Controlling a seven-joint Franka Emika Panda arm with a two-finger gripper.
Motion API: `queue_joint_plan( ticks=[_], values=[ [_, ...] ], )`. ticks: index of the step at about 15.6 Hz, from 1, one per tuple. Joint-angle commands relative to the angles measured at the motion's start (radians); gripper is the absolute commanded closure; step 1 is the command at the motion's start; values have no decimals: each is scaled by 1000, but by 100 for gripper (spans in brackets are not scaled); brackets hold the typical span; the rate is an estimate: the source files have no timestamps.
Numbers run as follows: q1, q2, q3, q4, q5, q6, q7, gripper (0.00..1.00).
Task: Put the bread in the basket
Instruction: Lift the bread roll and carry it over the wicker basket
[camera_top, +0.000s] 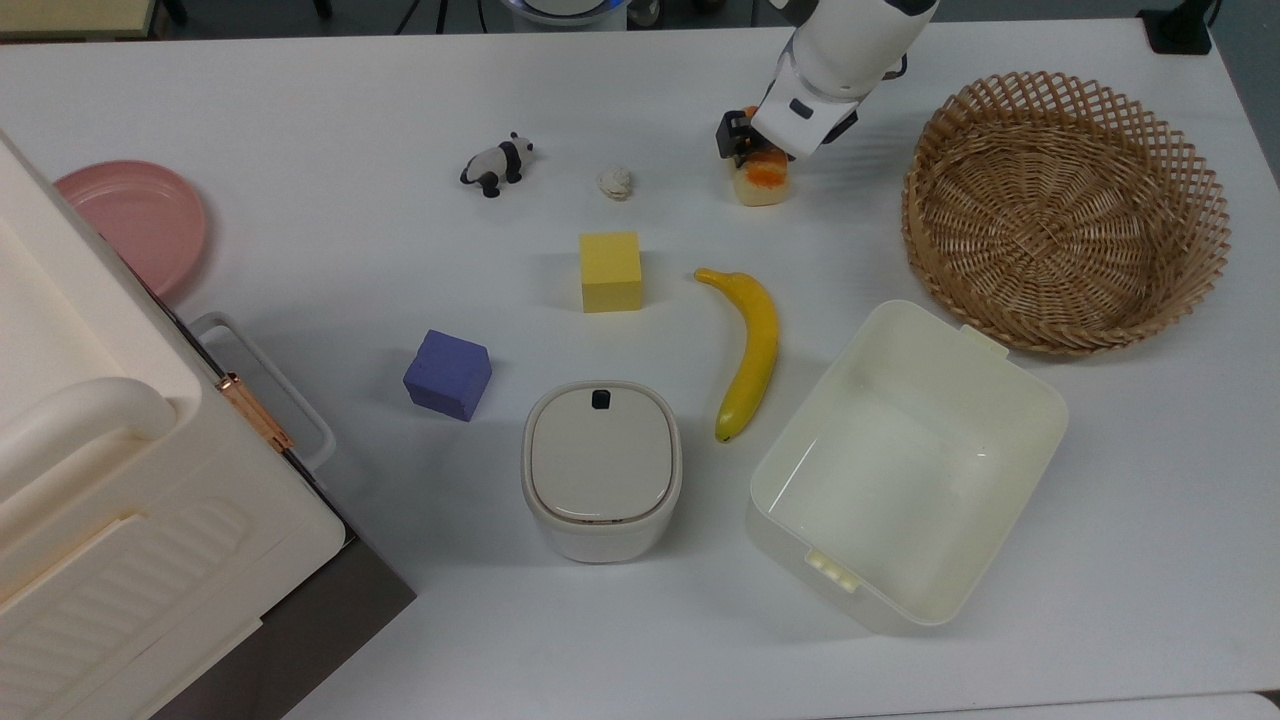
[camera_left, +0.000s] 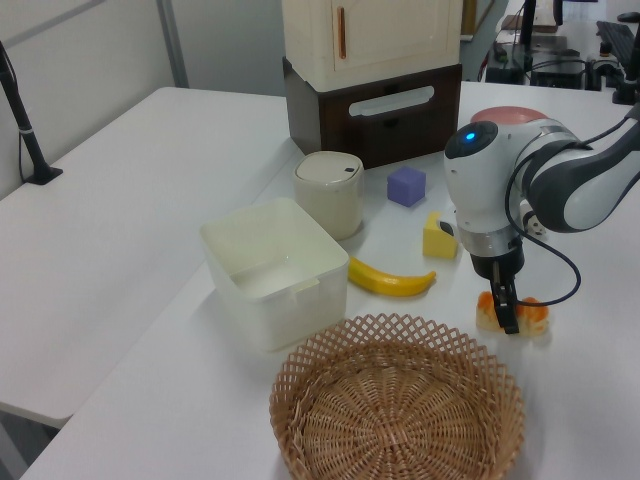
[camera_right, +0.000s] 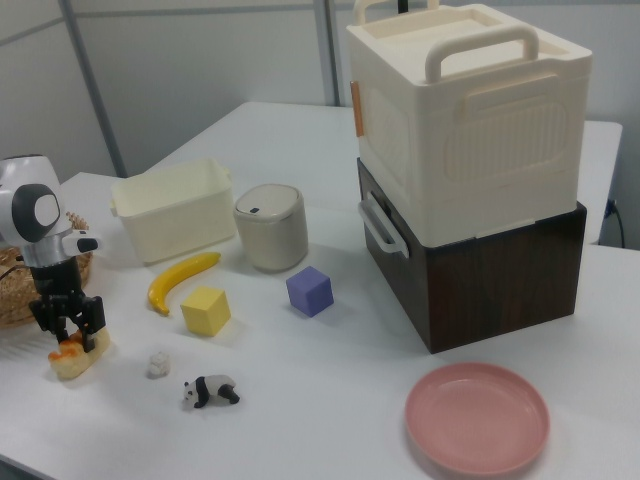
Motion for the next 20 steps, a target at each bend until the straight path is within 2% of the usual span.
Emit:
queue_joint_plan(
  ticks=[1, 4, 6, 10, 16, 20],
  values=[
    [-2, -14, 0, -8, 0, -13, 7, 52],
    [-21, -54, -4, 6, -3, -79, -19, 52],
    [-38, -83, -4, 47, -3, -163, -44, 53],
    [-70, -94, -19, 181, -3, -297, -102, 54],
    [-76, -88, -31, 356, -3, -355, -98, 54],
    [-59, -19, -24, 506, 0, -407, -69, 54]
  ],
)
